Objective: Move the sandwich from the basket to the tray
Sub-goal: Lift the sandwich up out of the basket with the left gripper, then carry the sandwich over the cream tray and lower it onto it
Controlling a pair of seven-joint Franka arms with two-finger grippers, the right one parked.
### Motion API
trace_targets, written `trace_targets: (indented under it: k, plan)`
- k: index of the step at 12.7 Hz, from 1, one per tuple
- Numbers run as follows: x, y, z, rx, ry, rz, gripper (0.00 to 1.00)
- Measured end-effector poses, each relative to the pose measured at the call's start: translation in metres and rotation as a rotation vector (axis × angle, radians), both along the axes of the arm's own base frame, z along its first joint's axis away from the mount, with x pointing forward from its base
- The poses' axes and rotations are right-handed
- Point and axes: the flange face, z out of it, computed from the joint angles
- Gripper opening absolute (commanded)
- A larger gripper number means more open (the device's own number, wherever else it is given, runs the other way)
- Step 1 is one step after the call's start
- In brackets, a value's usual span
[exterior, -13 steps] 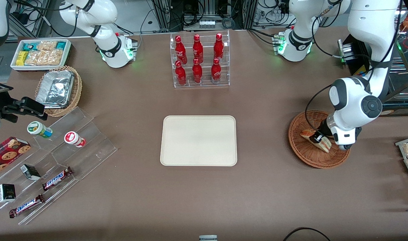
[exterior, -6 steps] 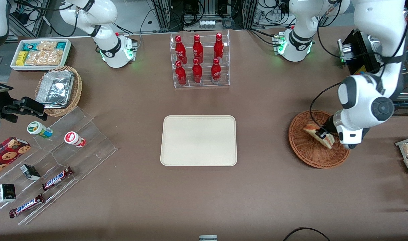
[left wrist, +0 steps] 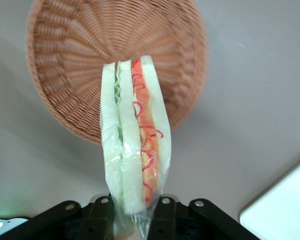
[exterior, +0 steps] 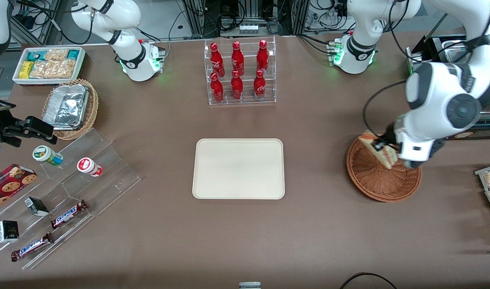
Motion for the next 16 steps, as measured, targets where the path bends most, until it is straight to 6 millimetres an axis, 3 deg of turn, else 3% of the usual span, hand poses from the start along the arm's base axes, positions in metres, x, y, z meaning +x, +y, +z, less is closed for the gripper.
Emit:
trace_targets:
  k: [5,8,10,13,16]
  plan:
    - [-0.023,-0.129,0.028,-0.02,-0.071,-0.229,0.22]
    - [-0.038,-0.193,0.025,-0.047,-0.132,-0.334,0.22]
    - [-0.049,-0.239,0.001,-0.078,-0.173,-0.394,0.21]
    - [-0.061,-0.296,-0.057,-0.126,-0.23,-0.453,0.21]
    - [-0.063,-0.315,-0.109,-0.135,-0.252,-0.47,0.21]
